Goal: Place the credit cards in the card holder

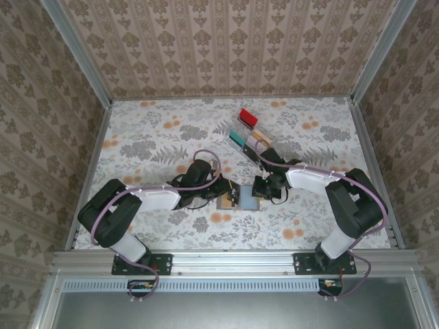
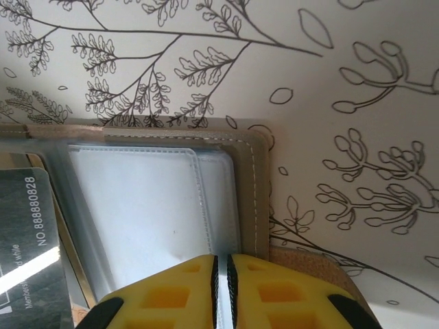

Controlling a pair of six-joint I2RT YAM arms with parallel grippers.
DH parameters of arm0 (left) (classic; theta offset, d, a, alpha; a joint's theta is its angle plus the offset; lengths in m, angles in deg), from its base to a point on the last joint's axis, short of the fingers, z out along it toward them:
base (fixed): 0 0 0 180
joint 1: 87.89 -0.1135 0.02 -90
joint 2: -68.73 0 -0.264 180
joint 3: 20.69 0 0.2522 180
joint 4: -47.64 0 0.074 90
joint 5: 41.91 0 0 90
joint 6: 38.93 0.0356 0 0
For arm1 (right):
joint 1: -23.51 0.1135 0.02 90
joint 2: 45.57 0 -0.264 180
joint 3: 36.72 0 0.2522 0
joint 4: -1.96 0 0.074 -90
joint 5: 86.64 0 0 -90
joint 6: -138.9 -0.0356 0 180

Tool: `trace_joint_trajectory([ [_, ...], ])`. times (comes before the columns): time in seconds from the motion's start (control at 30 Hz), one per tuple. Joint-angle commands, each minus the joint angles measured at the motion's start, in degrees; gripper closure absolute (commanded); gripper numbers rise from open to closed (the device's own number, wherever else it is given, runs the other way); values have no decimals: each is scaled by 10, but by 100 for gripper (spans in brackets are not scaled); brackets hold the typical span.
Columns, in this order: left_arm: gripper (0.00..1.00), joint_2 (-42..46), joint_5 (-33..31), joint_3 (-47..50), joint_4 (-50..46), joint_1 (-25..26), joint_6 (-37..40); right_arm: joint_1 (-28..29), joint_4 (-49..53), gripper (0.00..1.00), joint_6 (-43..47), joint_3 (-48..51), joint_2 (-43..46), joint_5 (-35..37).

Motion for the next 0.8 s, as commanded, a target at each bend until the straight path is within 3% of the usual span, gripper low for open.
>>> trace_joint_trajectory([
  [0.0,100,-10,-8,8,21,4,0,-2,43,84,14,-2,-4,38],
  [0.5,100,-57,-33,23,71,32,-9,-1,16,86,0,20,-16,24],
  [0.77,99,-41,-130,78,134,59,-51,-1,-3,86,-8,36,-15,18],
])
